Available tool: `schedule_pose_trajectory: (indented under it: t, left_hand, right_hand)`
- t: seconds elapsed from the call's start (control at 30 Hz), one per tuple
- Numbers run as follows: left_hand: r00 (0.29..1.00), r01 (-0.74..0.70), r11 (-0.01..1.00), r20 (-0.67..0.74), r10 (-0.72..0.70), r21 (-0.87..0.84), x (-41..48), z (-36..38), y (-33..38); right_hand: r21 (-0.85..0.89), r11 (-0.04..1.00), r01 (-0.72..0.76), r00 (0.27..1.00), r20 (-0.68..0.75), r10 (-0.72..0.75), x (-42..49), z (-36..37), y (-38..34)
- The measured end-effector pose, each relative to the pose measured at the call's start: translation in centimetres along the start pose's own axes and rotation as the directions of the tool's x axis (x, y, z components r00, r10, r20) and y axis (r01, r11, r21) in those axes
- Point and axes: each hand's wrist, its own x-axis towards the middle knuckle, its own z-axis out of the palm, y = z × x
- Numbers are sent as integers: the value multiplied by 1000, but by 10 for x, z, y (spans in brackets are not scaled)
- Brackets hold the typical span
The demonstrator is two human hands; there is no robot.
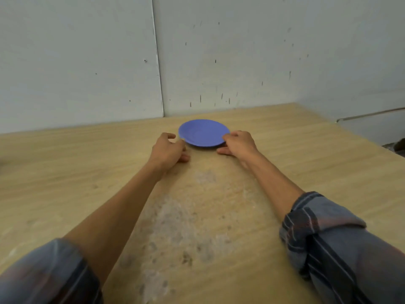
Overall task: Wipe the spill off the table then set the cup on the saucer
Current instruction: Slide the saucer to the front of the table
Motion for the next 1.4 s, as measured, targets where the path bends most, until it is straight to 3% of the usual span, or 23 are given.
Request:
schedule_pose_trajectory:
  t: [0.13,0.33,0.53,0.97,1.4]
  left_hand:
    - [997,59,998,38,-59,4,21,14,9]
    - [993,104,994,54,-105,20,34,20,12]
    - [995,95,987,45,-90,-132,23,8,8]
    - [995,-33,973,-100,10,-228,-45,-125,-1]
    - [966,-28,991,-259,-6,-129,-75,-234,-37]
  right_hand:
    - [174,981,-87,996,43,81,16,3,0]
    - [241,964,-116,990,103,94,17,0,-2]
    - [349,931,-110,987,149,60,4,5,-3]
    - [389,918,-74,936,345,-71,-68,98,-31]
    - [328,935,-133,868,494,-50,-124,200,-37]
